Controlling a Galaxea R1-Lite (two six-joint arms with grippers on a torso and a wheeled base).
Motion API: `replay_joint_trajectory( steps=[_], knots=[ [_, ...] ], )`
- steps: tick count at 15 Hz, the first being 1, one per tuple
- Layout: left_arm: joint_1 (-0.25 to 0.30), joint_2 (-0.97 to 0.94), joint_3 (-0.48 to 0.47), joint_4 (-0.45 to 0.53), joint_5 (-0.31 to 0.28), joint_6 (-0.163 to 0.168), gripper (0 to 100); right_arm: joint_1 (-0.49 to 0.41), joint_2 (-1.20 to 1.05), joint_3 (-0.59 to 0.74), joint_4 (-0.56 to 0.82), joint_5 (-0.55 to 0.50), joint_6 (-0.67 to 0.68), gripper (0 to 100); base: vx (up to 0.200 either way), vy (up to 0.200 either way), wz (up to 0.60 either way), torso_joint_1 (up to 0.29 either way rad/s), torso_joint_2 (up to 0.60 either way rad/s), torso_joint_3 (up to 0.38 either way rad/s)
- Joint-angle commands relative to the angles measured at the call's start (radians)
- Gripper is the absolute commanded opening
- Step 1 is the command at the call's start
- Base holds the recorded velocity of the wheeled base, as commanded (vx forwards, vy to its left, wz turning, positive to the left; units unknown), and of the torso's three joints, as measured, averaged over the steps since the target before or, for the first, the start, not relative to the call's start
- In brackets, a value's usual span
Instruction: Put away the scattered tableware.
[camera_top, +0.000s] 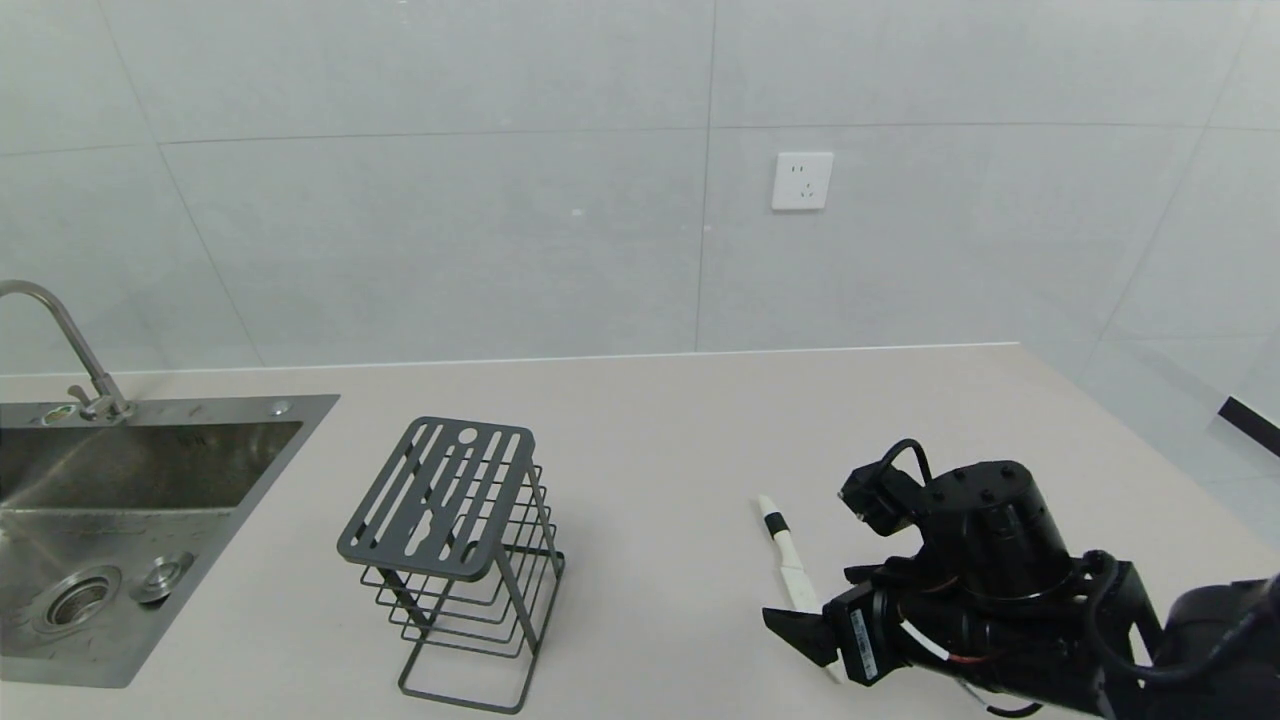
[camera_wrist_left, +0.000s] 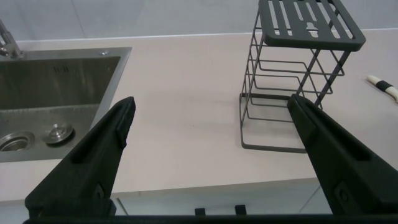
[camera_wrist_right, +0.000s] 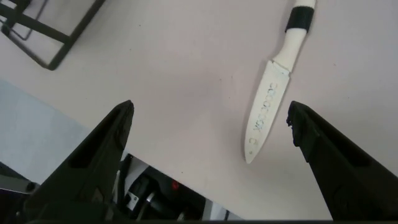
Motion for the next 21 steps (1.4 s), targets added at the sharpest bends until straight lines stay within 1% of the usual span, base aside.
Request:
replay_joint_trajectory(
  steps=[1, 4, 6, 8, 10, 14, 16, 19, 21],
  knots=[
    [0.000, 0.001, 0.000, 0.000, 0.000, -0.001, 100, -0.001, 0.054, 0.001, -0.004, -0.029, 0.001, 100, 0.000, 0.000, 0.00, 0.000, 0.00, 0.000],
    [0.000, 0.001, 0.000, 0.000, 0.000, -0.002, 100, 0.002, 0.108, -0.007, -0.004, -0.056, 0.001, 100, 0.000, 0.000, 0.00, 0.000, 0.00, 0.000],
    [0.000, 0.001, 0.000, 0.000, 0.000, -0.002, 100, -0.018, 0.146, -0.024, -0.007, -0.081, 0.002, 100, 0.000, 0.000, 0.00, 0.000, 0.00, 0.000],
    [0.000, 0.001, 0.000, 0.000, 0.000, -0.002, 100, -0.027, 0.167, -0.065, 0.000, -0.079, 0.002, 100, 0.000, 0.000, 0.00, 0.000, 0.00, 0.000],
    [0.000, 0.001, 0.000, 0.000, 0.000, -0.002, 100, -0.053, 0.197, -0.079, 0.000, -0.075, -0.002, 100, 0.000, 0.000, 0.00, 0.000, 0.00, 0.000],
    [0.000, 0.001, 0.000, 0.000, 0.000, -0.004, 100, -0.101, 0.258, -0.119, 0.000, -0.036, -0.013, 100, 0.000, 0.000, 0.00, 0.000, 0.00, 0.000],
    [0.000, 0.001, 0.000, 0.000, 0.000, -0.004, 100, -0.130, 0.296, -0.156, -0.003, -0.033, -0.054, 100, 0.000, 0.000, 0.00, 0.000, 0.00, 0.000],
    [0.000, 0.001, 0.000, 0.000, 0.000, -0.004, 100, -0.134, 0.325, -0.205, 0.002, -0.033, -0.062, 100, 0.000, 0.000, 0.00, 0.000, 0.00, 0.000],
    [0.000, 0.001, 0.000, 0.000, 0.000, -0.004, 100, -0.127, 0.330, -0.208, 0.002, -0.035, -0.062, 100, 0.000, 0.000, 0.00, 0.000, 0.00, 0.000]
  ],
)
